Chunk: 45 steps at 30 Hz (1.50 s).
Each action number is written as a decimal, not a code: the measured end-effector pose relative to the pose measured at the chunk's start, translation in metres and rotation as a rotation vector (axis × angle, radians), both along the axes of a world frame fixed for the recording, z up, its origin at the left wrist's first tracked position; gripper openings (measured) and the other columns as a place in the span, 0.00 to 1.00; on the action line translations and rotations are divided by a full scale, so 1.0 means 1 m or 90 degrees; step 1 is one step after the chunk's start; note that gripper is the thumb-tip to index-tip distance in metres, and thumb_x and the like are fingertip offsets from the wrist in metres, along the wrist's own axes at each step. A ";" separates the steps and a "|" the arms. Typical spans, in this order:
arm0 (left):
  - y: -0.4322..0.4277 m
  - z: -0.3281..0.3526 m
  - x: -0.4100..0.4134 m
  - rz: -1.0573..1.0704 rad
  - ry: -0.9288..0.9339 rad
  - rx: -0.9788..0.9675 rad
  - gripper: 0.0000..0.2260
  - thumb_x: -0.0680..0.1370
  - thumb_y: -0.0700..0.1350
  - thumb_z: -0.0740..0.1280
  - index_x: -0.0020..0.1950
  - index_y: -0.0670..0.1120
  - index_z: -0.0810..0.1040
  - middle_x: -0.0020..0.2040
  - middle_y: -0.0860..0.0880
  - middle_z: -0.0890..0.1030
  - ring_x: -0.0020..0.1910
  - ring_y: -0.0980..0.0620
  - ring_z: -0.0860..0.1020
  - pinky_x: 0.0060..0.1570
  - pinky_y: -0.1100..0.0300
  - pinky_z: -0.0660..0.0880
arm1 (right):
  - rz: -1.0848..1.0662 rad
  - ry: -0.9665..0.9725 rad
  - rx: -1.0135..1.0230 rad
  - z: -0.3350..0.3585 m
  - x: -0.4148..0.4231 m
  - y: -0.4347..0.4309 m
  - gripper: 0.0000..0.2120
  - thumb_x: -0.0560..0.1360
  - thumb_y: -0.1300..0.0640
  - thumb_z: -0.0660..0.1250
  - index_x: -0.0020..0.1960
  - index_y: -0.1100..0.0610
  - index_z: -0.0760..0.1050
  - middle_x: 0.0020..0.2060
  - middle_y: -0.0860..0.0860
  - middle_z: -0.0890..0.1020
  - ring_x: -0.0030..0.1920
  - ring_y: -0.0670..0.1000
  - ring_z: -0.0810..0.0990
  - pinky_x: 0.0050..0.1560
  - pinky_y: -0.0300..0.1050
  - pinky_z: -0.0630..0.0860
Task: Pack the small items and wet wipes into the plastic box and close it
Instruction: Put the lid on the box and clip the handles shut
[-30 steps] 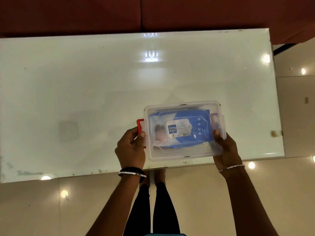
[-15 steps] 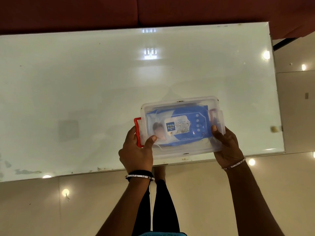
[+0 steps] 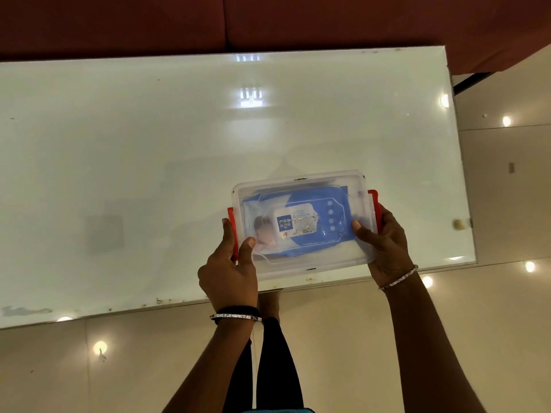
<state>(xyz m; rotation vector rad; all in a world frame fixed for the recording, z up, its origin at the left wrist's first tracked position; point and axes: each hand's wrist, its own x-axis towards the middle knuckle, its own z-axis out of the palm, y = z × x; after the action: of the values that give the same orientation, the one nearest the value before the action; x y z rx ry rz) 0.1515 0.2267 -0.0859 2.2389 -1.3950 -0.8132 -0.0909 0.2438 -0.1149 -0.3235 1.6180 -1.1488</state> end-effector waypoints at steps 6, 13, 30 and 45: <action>0.000 0.005 -0.001 0.005 0.008 0.007 0.23 0.74 0.51 0.69 0.68 0.46 0.74 0.40 0.41 0.86 0.34 0.43 0.81 0.39 0.59 0.73 | -0.012 0.234 -0.001 -0.001 0.012 0.005 0.24 0.72 0.66 0.73 0.66 0.63 0.71 0.57 0.55 0.78 0.57 0.54 0.78 0.54 0.47 0.80; -0.001 0.006 -0.001 0.023 0.028 0.012 0.23 0.74 0.51 0.69 0.68 0.46 0.74 0.43 0.42 0.86 0.36 0.43 0.82 0.42 0.57 0.76 | 0.064 0.451 0.007 0.005 0.025 0.007 0.24 0.77 0.62 0.68 0.73 0.55 0.70 0.64 0.46 0.77 0.63 0.46 0.76 0.63 0.33 0.72; -0.070 0.005 0.048 0.107 0.087 -0.119 0.20 0.71 0.44 0.74 0.62 0.45 0.78 0.41 0.42 0.86 0.34 0.53 0.77 0.39 0.64 0.71 | -0.002 0.530 -0.024 0.017 0.085 -0.068 0.19 0.78 0.64 0.66 0.69 0.59 0.74 0.62 0.54 0.81 0.58 0.41 0.76 0.56 0.18 0.66; -0.135 -0.016 0.071 0.098 0.054 -0.159 0.18 0.74 0.46 0.71 0.63 0.45 0.78 0.40 0.41 0.86 0.32 0.52 0.74 0.33 0.78 0.65 | 0.024 0.526 -0.012 0.005 0.108 -0.133 0.19 0.79 0.60 0.65 0.70 0.58 0.73 0.64 0.55 0.80 0.57 0.42 0.75 0.55 0.18 0.66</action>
<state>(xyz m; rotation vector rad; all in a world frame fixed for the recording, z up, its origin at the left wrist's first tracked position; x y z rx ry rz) 0.2229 0.0921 -0.1018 2.0660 -1.1969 -0.6364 0.0173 0.1110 -0.1094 -0.9247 2.2901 -1.0578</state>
